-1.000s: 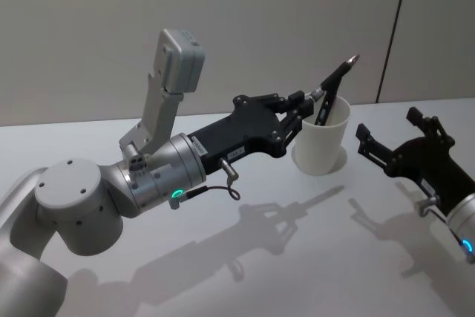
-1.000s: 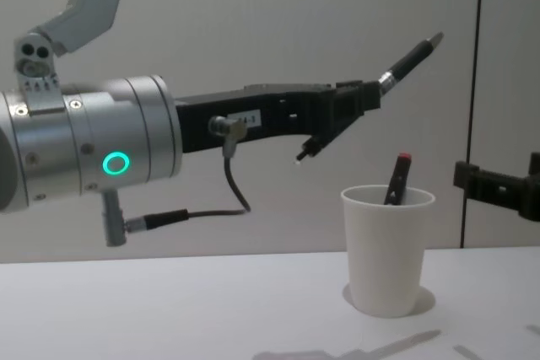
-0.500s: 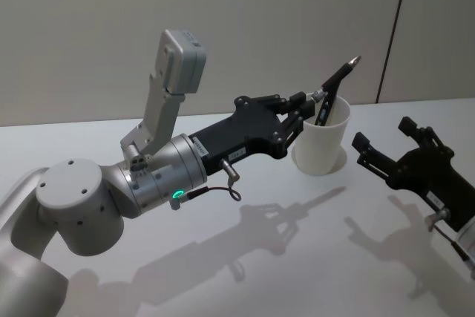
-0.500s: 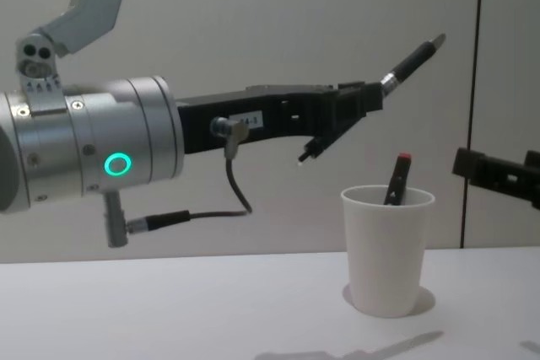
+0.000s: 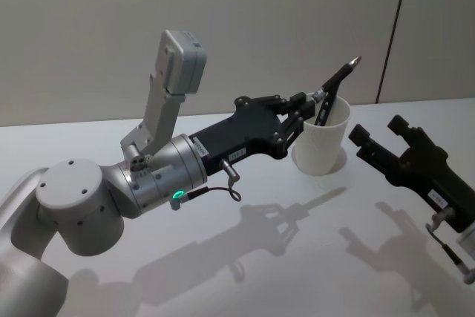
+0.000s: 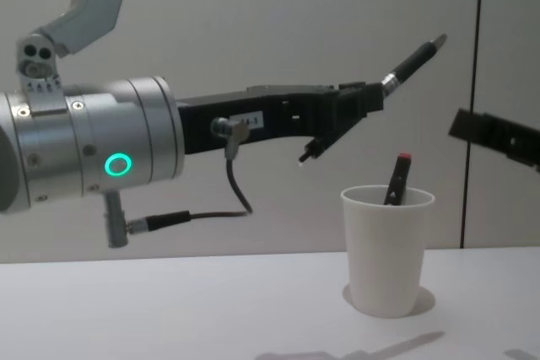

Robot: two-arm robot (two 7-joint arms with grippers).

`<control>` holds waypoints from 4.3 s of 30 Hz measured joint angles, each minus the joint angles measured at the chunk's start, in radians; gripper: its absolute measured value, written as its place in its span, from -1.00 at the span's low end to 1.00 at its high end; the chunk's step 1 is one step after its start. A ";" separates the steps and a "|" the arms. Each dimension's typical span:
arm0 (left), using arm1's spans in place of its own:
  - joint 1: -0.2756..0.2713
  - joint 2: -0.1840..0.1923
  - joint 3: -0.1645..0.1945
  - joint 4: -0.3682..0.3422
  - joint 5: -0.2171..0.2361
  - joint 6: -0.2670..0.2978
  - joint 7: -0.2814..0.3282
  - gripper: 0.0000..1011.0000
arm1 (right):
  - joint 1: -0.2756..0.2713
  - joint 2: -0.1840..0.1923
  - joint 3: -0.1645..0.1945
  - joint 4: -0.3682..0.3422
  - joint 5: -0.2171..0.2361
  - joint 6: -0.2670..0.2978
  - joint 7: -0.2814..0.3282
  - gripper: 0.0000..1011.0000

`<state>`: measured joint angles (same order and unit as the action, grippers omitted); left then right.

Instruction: Place the pen into the pen holder.

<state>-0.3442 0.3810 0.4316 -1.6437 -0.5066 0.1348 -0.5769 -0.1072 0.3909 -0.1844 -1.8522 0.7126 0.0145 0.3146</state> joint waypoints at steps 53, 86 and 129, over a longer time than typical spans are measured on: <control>0.000 0.000 0.000 0.000 0.000 0.000 0.000 -0.74 | 0.218 -0.136 -0.041 0.230 0.434 0.119 0.222 0.98; 0.000 0.000 0.000 0.000 0.000 0.000 0.000 -0.74 | 0.253 -0.160 -0.070 0.254 0.433 0.129 0.211 0.08; 0.000 0.000 0.000 0.000 -0.001 -0.001 0.000 -0.04 | 0.255 -0.162 -0.072 0.256 0.433 0.129 0.209 -0.75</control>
<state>-0.3441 0.3809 0.4314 -1.6438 -0.5072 0.1342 -0.5765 0.1480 0.2291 -0.2567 -1.5966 1.1452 0.1432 0.5235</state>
